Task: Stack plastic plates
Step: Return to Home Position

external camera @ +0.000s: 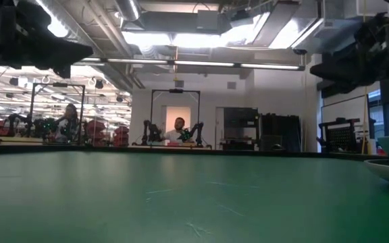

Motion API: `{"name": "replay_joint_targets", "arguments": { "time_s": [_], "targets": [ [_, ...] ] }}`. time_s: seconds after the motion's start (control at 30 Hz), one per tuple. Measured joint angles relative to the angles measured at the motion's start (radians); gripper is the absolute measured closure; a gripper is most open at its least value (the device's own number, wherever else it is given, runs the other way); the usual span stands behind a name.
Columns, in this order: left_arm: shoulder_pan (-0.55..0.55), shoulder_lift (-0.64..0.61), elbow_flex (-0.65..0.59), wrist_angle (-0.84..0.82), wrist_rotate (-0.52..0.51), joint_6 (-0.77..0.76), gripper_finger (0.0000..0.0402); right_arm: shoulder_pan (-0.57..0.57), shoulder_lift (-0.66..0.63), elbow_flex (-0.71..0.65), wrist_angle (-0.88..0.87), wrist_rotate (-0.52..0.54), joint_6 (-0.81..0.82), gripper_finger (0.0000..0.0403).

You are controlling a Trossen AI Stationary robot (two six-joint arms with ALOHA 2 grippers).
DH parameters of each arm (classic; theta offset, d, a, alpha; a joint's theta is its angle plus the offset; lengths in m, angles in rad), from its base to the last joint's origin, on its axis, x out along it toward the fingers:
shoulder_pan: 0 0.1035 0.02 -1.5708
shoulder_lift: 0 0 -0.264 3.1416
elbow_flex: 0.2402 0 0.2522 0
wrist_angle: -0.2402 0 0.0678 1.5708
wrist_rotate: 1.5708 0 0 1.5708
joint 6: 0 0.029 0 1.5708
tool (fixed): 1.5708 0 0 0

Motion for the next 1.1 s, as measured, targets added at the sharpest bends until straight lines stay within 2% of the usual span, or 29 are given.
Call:
{"name": "replay_joint_targets", "arguments": {
  "time_s": [0.1,0.23,0.33,0.53,0.7,1.1],
  "targets": [
    [0.000,0.000,0.000,-0.018,-0.010,-0.016,0.0391,0.000,-0.065,0.000,-0.040,0.020,0.000,0.0386],
    [0.000,0.007,0.000,-0.025,-0.114,-0.022,0.0390,0.000,-0.114,0.000,-0.062,0.019,0.000,0.0386],
    [0.000,0.007,0.000,-0.025,-0.153,-0.034,0.0389,0.000,-0.118,0.000,-0.108,0.017,0.017,0.0386],
    [0.000,0.007,0.000,-0.028,-0.152,-0.035,0.0389,0.000,-0.110,0.000,-0.119,0.008,0.020,0.0386],
    [0.000,0.007,0.000,-0.035,-0.170,0.026,0.0390,0.000,-0.110,0.000,-0.120,0.008,0.020,0.0386],
    [0.000,0.008,0.000,-0.036,-0.170,0.018,0.0390,0.000,-0.110,0.000,-0.123,0.007,0.020,0.0386]
  ]
}}
